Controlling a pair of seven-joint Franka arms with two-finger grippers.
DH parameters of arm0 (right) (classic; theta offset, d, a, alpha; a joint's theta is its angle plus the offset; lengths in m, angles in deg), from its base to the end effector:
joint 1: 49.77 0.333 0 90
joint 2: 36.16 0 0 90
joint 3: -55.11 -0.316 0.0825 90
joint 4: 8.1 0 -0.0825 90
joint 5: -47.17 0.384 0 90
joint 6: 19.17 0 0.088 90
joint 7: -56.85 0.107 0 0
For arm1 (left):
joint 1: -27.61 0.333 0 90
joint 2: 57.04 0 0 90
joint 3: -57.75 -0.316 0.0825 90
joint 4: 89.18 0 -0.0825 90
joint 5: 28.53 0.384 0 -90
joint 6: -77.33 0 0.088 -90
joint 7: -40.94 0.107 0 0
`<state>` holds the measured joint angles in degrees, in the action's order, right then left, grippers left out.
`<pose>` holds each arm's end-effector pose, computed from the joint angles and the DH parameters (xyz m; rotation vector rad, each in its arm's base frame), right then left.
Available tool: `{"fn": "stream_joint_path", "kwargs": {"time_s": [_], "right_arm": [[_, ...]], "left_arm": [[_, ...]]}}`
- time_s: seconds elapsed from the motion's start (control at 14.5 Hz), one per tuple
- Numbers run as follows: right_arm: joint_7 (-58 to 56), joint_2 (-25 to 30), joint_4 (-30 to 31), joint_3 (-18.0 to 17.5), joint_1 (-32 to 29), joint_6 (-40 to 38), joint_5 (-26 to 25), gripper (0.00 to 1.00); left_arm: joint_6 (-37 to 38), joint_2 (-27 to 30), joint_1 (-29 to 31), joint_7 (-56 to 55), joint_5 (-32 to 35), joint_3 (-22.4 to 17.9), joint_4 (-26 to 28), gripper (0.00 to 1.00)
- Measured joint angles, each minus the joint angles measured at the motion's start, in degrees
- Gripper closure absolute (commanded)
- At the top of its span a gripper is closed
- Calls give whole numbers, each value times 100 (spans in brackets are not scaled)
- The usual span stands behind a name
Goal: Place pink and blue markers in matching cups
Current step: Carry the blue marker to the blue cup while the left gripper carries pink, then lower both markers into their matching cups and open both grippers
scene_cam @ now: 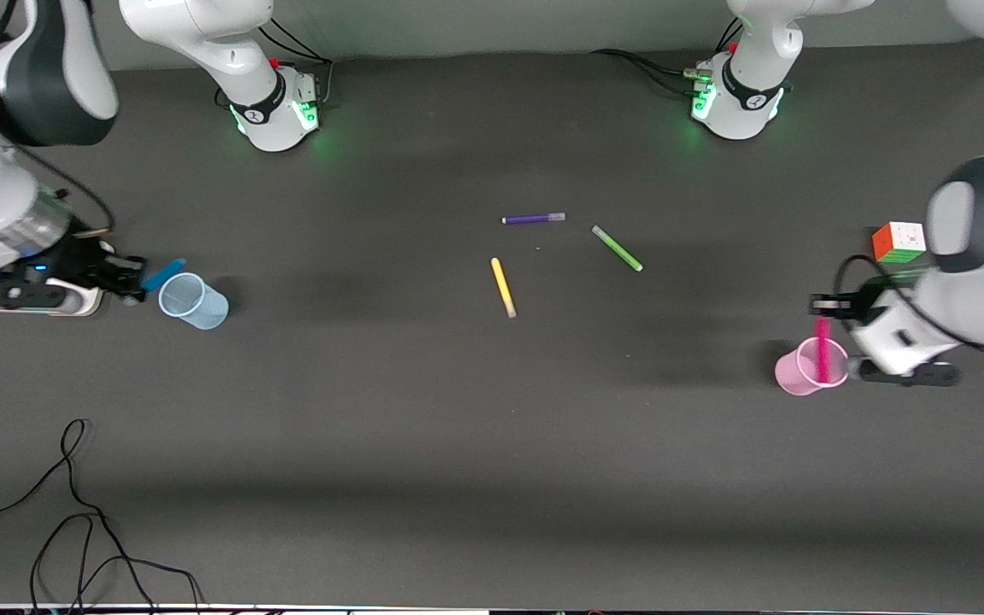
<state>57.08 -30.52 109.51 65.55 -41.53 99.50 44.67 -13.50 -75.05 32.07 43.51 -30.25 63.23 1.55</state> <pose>0.5376 -0.0253 0.4915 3.1126 -0.0371 0.1793 0.6170 -0.0083 0.4348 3.0397 -0.0874 -0.4758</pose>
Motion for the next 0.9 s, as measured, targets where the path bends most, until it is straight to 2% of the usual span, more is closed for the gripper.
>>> {"fn": "stream_joint_path", "kwargs": {"time_s": [0.14,0.41,0.69,0.9], "right_arm": [[-445,108,762,268,-6,956,0,100],[-766,114,1715,381,15,2266,-1,100],[-988,72,2183,657,14,2847,-1,100],[-1030,12,2469,758,16,3093,-1,100]], "left_arm": [[182,-29,112,79,291,0,21,100],[333,-337,94,72,671,47,42,100],[758,-810,92,72,965,56,48,100],[811,-1158,106,72,1046,41,46,100]]}}
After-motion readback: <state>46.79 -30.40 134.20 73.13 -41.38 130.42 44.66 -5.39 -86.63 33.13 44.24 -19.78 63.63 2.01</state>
